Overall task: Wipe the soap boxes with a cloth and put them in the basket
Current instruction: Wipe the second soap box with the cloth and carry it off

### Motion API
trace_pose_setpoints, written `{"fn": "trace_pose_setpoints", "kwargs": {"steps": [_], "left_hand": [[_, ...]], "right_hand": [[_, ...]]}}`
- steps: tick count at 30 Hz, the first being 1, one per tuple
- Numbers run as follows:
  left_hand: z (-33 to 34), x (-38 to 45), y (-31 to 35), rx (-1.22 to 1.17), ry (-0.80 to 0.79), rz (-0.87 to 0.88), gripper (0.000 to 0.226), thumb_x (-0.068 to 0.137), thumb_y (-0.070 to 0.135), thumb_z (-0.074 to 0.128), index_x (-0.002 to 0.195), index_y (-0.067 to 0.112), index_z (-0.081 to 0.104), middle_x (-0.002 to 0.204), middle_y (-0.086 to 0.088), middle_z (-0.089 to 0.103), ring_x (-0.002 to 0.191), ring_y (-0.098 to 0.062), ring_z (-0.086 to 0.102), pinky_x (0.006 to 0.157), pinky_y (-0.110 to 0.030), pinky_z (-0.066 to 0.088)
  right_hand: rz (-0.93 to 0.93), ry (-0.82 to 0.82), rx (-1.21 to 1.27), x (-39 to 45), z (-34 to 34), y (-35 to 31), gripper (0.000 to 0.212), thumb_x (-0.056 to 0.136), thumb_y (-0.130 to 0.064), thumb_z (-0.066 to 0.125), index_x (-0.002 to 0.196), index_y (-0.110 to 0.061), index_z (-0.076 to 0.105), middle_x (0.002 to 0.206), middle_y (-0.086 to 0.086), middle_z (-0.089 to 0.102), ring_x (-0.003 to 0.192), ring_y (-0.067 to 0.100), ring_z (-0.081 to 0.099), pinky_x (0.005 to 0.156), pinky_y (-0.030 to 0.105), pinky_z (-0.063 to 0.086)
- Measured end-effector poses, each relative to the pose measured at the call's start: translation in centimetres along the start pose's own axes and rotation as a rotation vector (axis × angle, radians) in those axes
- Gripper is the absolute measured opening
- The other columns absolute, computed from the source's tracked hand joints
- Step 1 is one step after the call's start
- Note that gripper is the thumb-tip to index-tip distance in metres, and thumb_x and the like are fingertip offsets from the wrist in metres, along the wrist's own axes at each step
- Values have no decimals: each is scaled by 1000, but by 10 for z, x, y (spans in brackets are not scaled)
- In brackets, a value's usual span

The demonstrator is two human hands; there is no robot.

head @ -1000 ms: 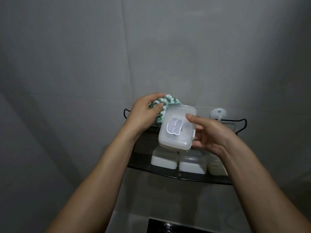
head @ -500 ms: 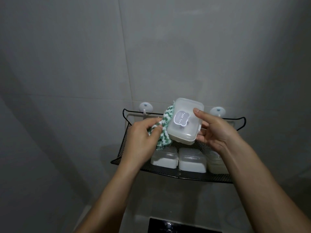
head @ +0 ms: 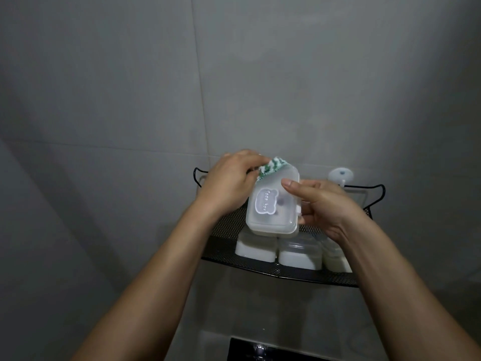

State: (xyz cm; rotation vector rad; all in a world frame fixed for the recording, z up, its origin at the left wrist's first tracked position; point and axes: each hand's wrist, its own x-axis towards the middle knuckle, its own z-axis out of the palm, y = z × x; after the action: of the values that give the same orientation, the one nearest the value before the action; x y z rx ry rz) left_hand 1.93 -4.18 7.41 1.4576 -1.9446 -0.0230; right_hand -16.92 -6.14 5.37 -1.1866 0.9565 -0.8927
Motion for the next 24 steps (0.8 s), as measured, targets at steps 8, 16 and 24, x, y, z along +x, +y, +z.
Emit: {"fn": "trace_pose_setpoints", "kwargs": {"steps": [8, 16, 24], "left_hand": [[-4, 29, 26, 158, -335, 206, 36, 91, 12, 51, 116, 28, 70, 121, 10, 68, 109, -22, 57, 99, -40, 41], [-6, 38, -1, -48, -364, 12, 26, 98, 21, 54, 101, 1, 71, 100, -17, 72, 95, -29, 65, 87, -44, 49], [27, -10, -11, -671, -93, -334, 23, 101, 26, 53, 101, 34, 74, 95, 16, 76, 87, -2, 71, 74, -21, 54]], "right_hand": [[23, -25, -36, 1, 5, 8, 22, 71, -23, 81, 88, -12, 71, 68, 3, 70, 50, 12, 63, 45, 24, 53], [42, 30, -4, 5, -5, 6, 61, 40, -39, 86, 91, -7, 73, 79, 16, 72, 61, 26, 61, 52, 31, 55], [-9, 224, 173, 13, -18, -7, 41, 61, -30, 81, 94, -11, 66, 73, 5, 76, 57, 15, 71, 43, 25, 52]]}}
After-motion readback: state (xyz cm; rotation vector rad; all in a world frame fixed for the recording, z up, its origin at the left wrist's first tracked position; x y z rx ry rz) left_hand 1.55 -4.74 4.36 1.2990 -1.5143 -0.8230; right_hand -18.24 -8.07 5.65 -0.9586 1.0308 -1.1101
